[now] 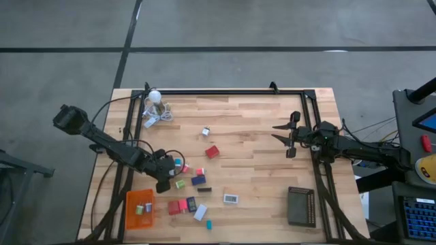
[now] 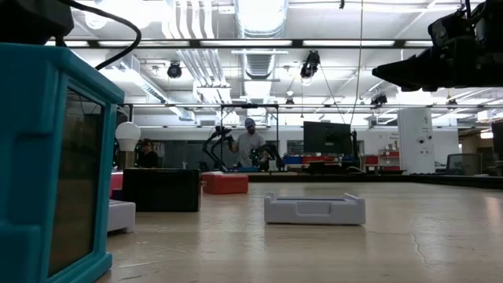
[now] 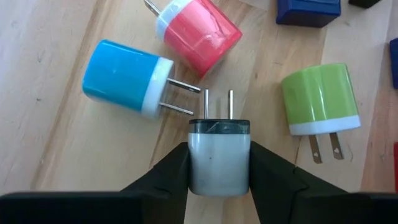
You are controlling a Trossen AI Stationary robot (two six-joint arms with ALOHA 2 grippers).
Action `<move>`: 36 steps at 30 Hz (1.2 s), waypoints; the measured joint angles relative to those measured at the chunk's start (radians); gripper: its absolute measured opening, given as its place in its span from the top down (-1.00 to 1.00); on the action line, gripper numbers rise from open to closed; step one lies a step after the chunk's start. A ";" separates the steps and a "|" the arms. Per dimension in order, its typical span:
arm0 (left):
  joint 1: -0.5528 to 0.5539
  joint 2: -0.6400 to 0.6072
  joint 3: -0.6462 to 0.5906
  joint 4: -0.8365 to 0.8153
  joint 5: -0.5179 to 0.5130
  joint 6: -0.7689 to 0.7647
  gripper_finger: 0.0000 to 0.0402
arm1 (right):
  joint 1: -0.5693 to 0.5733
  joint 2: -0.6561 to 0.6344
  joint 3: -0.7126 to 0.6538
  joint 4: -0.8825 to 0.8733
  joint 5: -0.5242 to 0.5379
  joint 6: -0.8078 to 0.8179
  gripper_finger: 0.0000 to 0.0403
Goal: Pick & Place Office items
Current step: Put the bottom white charger adapter into the orange bin
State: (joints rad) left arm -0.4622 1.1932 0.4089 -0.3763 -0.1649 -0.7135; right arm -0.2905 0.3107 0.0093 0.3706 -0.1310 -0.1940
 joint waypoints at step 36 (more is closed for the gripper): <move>-0.489 -0.030 0.403 -0.507 0.090 -0.489 0.27 | 0.000 0.000 0.000 0.000 0.000 0.000 0.31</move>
State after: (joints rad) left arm -0.9510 1.1630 0.8121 -0.8834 -0.0752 -1.2027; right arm -0.2902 0.3107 0.0093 0.3706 -0.1307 -0.1940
